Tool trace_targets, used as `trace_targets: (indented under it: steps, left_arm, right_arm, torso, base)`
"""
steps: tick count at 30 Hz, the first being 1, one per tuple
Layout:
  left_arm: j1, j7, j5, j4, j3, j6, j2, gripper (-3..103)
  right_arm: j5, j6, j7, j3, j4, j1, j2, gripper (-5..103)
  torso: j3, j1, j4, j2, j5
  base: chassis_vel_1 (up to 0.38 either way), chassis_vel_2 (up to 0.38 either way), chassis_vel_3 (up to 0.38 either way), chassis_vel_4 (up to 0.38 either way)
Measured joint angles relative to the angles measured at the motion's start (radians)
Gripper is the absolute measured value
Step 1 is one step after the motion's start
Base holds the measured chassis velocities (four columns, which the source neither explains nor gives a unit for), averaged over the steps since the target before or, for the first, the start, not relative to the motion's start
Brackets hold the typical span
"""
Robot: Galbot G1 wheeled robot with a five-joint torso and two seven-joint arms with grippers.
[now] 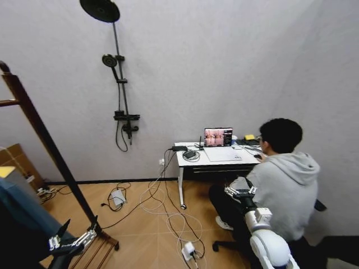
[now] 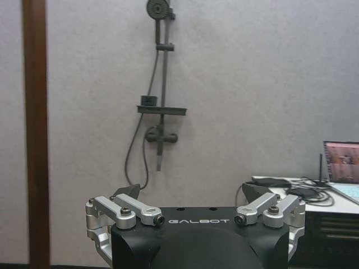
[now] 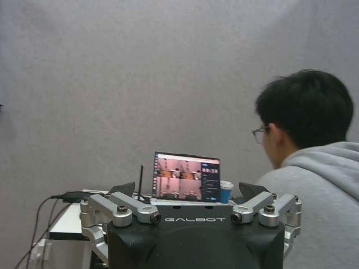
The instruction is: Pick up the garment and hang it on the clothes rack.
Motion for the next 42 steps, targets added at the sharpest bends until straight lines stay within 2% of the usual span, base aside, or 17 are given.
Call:
trace_targets:
  steps: [3,8,36,42]
  left_arm:
    - [0.0,0.0,0.0,0.0,0.0,0.0,0.0,100]
    - [0.0,0.0,0.0,0.0,0.0,0.0,0.0,100]
    - [0.0,0.0,0.0,0.0,0.0,0.0,0.0,100]
    - [0.0,0.0,0.0,0.0,0.0,0.0,0.0,100]
  right_arm:
    - [-0.002,0.002,0.0,-0.001,-0.003,-0.002,0.0,100]
    - [-0.01,0.007,0.0,-0.006,-0.005,-0.007,0.005,100]
    - [-0.021,0.014,0.0,-0.018,-0.014,-0.008,0.012,100]
    - [-0.024,0.014,0.0,-0.022,-0.017,-0.003,0.014,100]
  torso:
    - [0.0,0.0,-0.0005,0.0,-0.0001]
    - [0.0,0.0,0.0008,0.0,-0.0001]
    - [0.0,0.0,0.0,0.0,-0.0001]
    - [0.0,0.0,0.0004,0.0,-0.0001]
  base:
    - [-0.065,-0.13,-0.156,-0.062]
    - [0.013,-0.067,-0.055,0.03]
    - [0.08,-0.078,-0.08,0.076]
    - [0.091,-0.074,-0.062,0.086]
